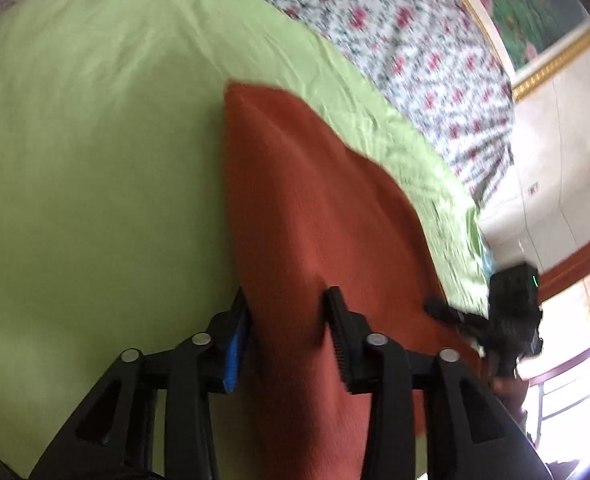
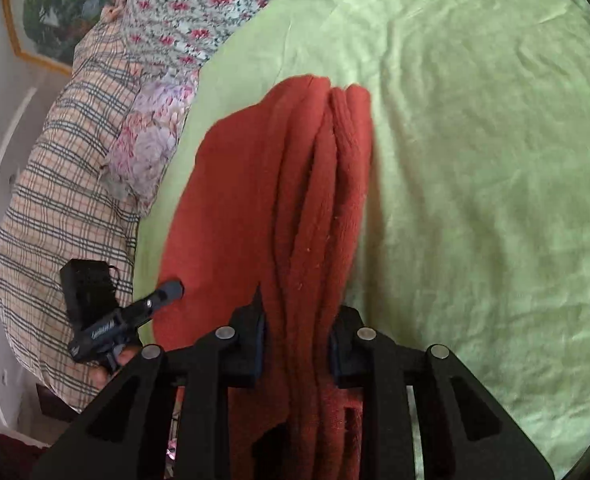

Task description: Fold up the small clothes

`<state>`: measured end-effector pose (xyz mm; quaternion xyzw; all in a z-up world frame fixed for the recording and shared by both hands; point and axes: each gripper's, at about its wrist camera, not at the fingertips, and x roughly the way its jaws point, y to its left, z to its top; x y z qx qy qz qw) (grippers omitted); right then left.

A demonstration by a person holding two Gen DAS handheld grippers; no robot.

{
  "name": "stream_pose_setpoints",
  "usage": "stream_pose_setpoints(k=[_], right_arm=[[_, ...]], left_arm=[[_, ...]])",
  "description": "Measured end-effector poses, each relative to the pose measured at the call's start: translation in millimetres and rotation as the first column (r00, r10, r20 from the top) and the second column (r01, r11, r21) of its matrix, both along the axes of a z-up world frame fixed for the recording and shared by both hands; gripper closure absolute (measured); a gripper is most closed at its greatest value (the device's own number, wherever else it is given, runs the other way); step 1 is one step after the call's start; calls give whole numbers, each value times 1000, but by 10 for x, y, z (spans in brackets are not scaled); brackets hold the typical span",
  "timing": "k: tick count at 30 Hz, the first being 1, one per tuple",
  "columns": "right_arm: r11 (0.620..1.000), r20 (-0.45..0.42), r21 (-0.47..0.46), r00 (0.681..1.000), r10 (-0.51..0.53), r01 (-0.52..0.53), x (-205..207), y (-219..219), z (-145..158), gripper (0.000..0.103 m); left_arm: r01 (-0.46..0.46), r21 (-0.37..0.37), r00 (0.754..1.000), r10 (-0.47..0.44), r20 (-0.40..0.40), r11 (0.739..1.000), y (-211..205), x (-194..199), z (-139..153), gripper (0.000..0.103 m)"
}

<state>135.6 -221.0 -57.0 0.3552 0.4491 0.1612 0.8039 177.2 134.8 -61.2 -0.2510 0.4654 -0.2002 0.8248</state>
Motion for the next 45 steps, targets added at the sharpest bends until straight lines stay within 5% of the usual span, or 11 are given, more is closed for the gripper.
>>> stream_pose_setpoints(k=[13,14,16,20,22,25,27,32,38,41,45], right_arm=[[993,45,-102,998,-54,58,-238,59,291,74],[992,49,-109,997,-53,58,-235,69,316,74],[991,57,-123,997,-49,56,-241,87,359,74],[988,81,-140,995,-51,62,-264,82,430,74],[982,103,-169,993,-66,83,-277,71,484,74],[972,134,-198,986,-103,128,-306,21,547,74],[972,144,-199,984,-101,129,-295,22,582,74],[971,154,-222,986,-60,94,-164,138,619,74],[972,67,-230,997,-39,53,178,197,364,74],[978,30,-203,998,-51,56,312,173,252,92],[981,181,-169,981,-69,100,38,149,625,92]], left_arm=[[-81,-61,994,76,-78,995,160,1307,-167,59],[-80,-56,994,76,-73,995,126,1361,-160,63],[-74,-26,996,73,-44,997,83,1433,-94,91],[-69,74,996,65,64,995,-33,1418,158,96],[-73,156,992,56,111,985,-126,1366,265,95],[-108,256,990,82,111,961,-181,1269,295,73],[-115,237,989,89,117,965,-148,1128,310,57],[-131,239,986,101,135,962,-161,623,384,43],[-103,252,992,81,99,962,-242,167,312,39],[-74,282,996,55,77,957,-332,31,255,39],[-45,271,998,30,60,962,-396,-152,214,39]])
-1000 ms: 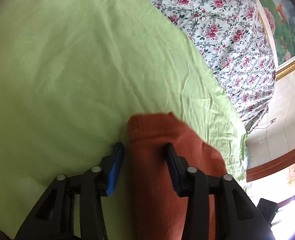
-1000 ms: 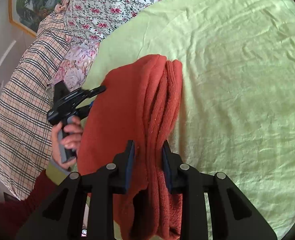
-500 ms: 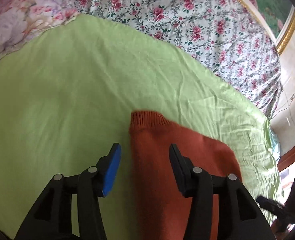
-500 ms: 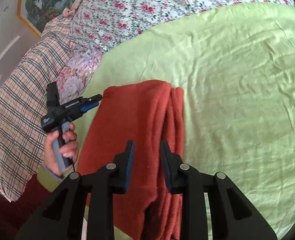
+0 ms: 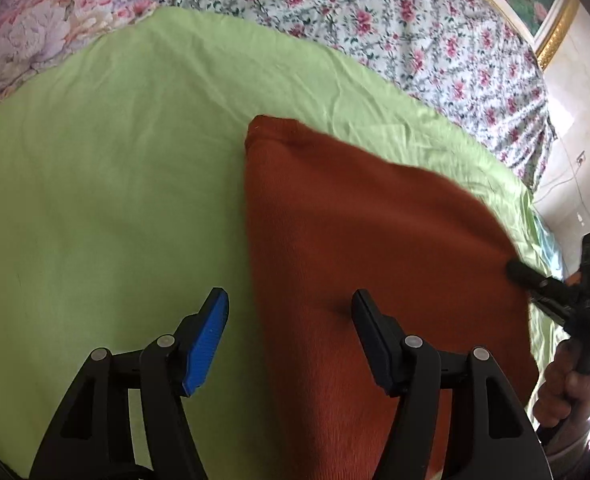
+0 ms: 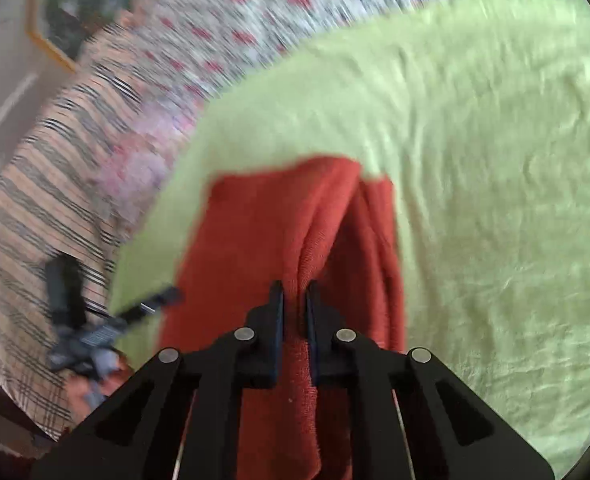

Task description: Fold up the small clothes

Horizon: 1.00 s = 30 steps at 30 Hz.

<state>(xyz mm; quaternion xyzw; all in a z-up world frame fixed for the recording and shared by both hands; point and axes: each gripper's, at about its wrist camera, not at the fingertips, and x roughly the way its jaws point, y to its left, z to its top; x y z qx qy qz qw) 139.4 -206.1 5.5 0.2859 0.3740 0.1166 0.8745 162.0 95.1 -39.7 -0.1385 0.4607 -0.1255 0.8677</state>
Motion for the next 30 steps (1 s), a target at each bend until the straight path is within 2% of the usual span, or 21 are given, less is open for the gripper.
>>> stream_pose_setpoints(k=[3,5,7,10,13,16,19,23,30], right_arm=[[999,27,-29,999,-33,33,-197,-59,66,92],[997,-45,-45,997,-62,60,-198,-140,-139,92],[997,-104,-16,991,-81,80,-159,-210,-369,93],[995,-125,-8,988,-95,95,-127,-204,-505,93],[994,-109,-61,990,-95,88,-87,-137,-438,92],[989,-122,-125,988,-94,79,-36,-74,-474,93],[987,-125,-122,985,-115,100,-52,-91,-522,93],[991,-126,-80,985,-119,109,-111,-132,-490,90],[996,-53,-51,996,-78,76,-626,-48,-124,89]], left_arm=[[11,-16,1000,-11,-13,1000,-25,-119,-46,39],[13,-7,999,-13,-30,1000,-52,-177,-113,38],[7,3,999,-6,-42,1000,-49,-211,-161,37],[-8,3,999,8,-44,1000,-14,-264,-188,37],[-29,-8,998,28,-50,1000,9,-284,-231,37],[-32,28,999,33,-37,999,-60,-323,-238,37],[-27,47,999,29,-33,999,-112,-372,-247,37],[-30,21,999,30,-36,999,-44,-422,-216,37],[1,8,1000,0,-6,1000,65,-802,-71,38]])
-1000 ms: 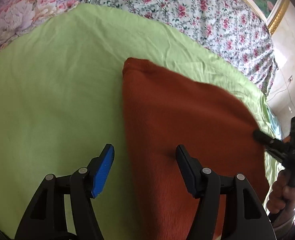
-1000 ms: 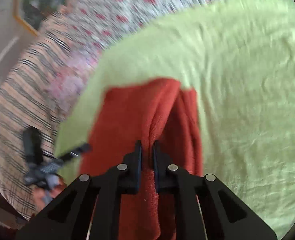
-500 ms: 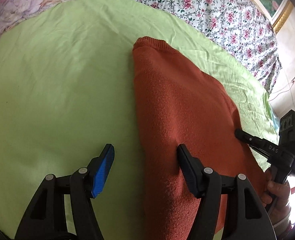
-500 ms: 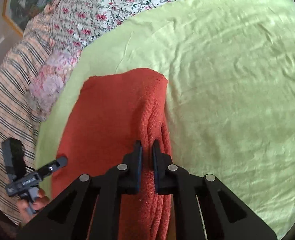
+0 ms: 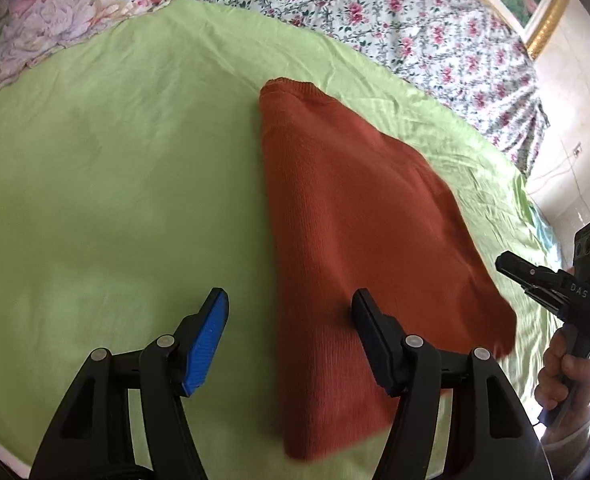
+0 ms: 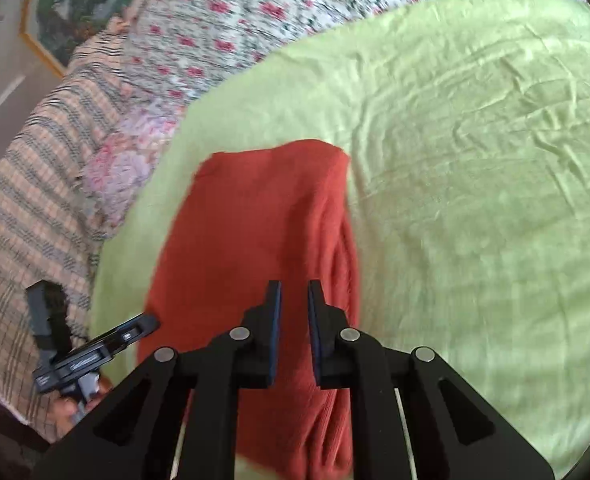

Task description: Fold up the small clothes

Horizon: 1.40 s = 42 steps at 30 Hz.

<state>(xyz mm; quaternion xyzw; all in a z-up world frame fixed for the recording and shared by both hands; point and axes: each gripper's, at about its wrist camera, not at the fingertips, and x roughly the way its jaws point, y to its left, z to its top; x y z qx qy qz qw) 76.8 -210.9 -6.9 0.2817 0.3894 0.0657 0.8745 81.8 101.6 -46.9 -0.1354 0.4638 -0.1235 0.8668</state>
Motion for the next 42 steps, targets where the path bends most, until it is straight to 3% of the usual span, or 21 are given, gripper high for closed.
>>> stream_pose_setpoints(k=[2,6,10,11,12,17,20,22,26,30,34,38,42], right_arm=[[1000,2,2,1000,8,-8,-141,35,24,88],[1000,-31,4,999,15,-15,-335,93,-93,74],[1000,-74,-14,997,9,-10,-401,146,-263,73],[1000,-75,-13,997,8,-9,-404,146,-273,77],[1000,-74,-15,997,9,-10,-417,148,-269,95],[997,-11,-79,1000,23,-24,-474,199,-35,97],[990,-89,-139,996,13,-25,-435,175,-212,98],[993,-120,-113,993,6,-19,-434,133,-372,98],[997,-103,-77,995,3,-11,-457,75,-260,91],[997,-40,-71,999,-4,1,-411,37,-28,91],[998,7,-54,1000,24,-23,-186,108,127,91],[997,28,-39,998,61,-60,23,201,176,91],[996,24,-37,996,83,-82,209,219,143,91]], left_arm=[[8,-7,1000,-8,-13,1000,23,-130,-32,38],[10,-5,999,-10,-40,1000,53,-259,-146,38],[14,8,999,-14,-37,1000,41,-295,-148,38],[16,12,999,-16,-39,1000,38,-288,-146,38],[16,15,999,-16,-41,1000,37,-286,-143,39],[26,34,998,-24,-53,999,23,-257,-179,38],[33,65,998,-29,-52,997,-36,-258,-216,37],[43,87,998,-39,-50,995,-60,-259,-201,37],[60,35,997,-58,-55,998,14,-144,-141,37],[64,-37,996,-66,-65,997,67,167,-98,33],[37,-10,998,-37,-59,999,8,460,-17,34],[20,0,1000,-20,5,1000,-55,462,161,34],[122,-84,990,-115,85,989,-164,335,305,34]])
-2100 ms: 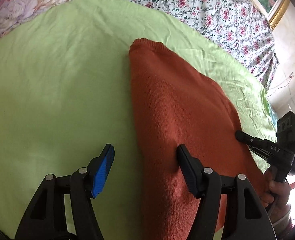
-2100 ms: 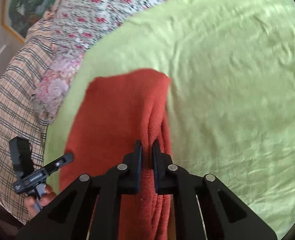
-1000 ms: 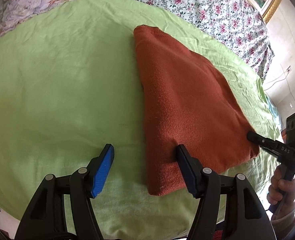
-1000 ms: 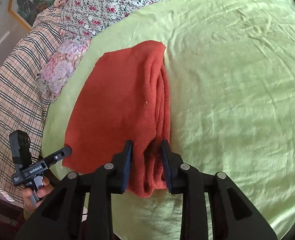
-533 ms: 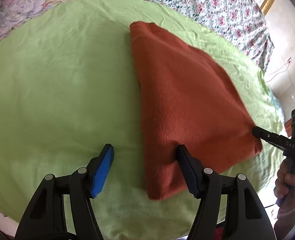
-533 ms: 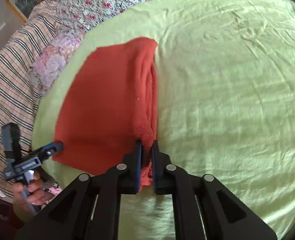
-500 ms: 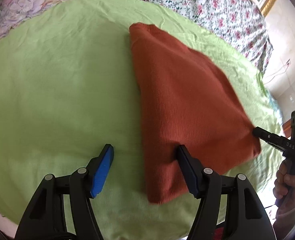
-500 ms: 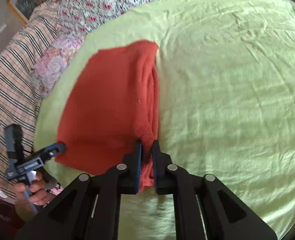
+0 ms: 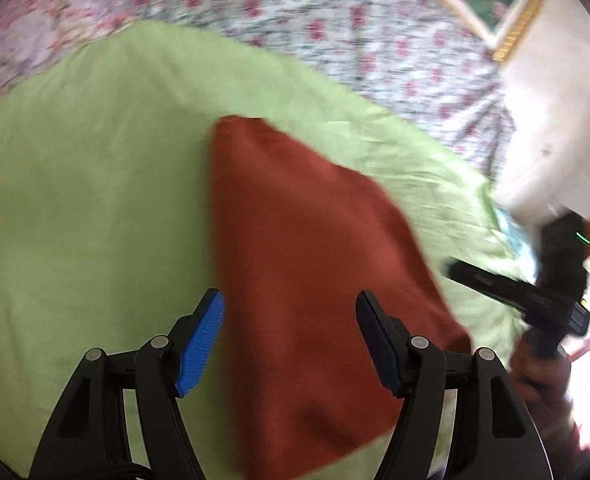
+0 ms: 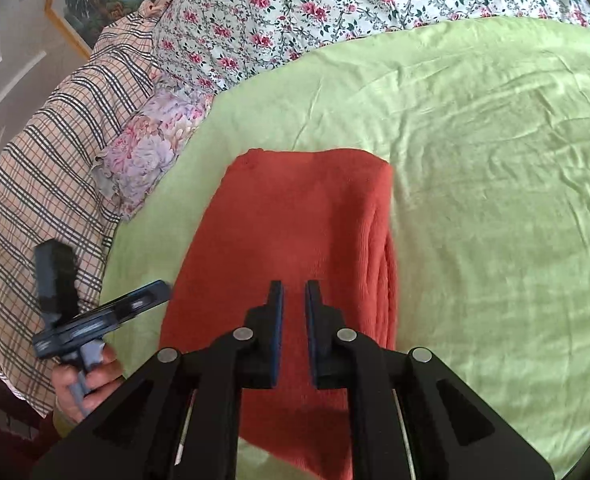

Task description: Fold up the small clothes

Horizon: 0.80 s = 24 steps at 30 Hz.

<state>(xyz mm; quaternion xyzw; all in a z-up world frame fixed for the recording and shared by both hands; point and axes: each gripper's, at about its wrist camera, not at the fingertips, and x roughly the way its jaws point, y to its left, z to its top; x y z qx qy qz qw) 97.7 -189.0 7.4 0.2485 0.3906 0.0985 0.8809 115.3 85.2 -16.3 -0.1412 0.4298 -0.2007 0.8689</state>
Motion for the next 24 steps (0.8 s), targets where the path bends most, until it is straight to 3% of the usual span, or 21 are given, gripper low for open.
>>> stream_pose_setpoints(k=[7,12,15,17,18,21,22,24], right_arm=[[1000,-24,-14,999,-24,23,371,-125,-102,91],[997,-7,-35,998,-62,62,476,-220,-54,91],[1000,-15,-25,1000,6,-7,535,-135,-79,91],[997,-93,-82,995,-23,16,632,-140,-230,92],[995,-112,-98,993,-41,30,670,-172,-293,97],[997,-149,-32,986,-75,71,819,-386,-574,103],[996,-147,14,986,-81,84,837,-441,-601,103],[996,-132,9,987,-92,94,812,-435,-520,103]], left_arm=[[84,10,996,-84,8,996,-154,-117,-88,35],[158,-73,987,-155,39,985,-181,-312,-79,35],[183,-43,983,-184,-13,982,-247,-284,-302,36],[187,-44,982,-187,-7,981,-283,-263,-387,37],[187,-35,982,-188,-4,982,-312,-273,-400,37],[184,38,983,-184,2,982,-468,-283,-358,33],[182,55,983,-182,3,982,-505,-295,-334,33],[182,44,983,-182,5,982,-485,-329,-323,33]])
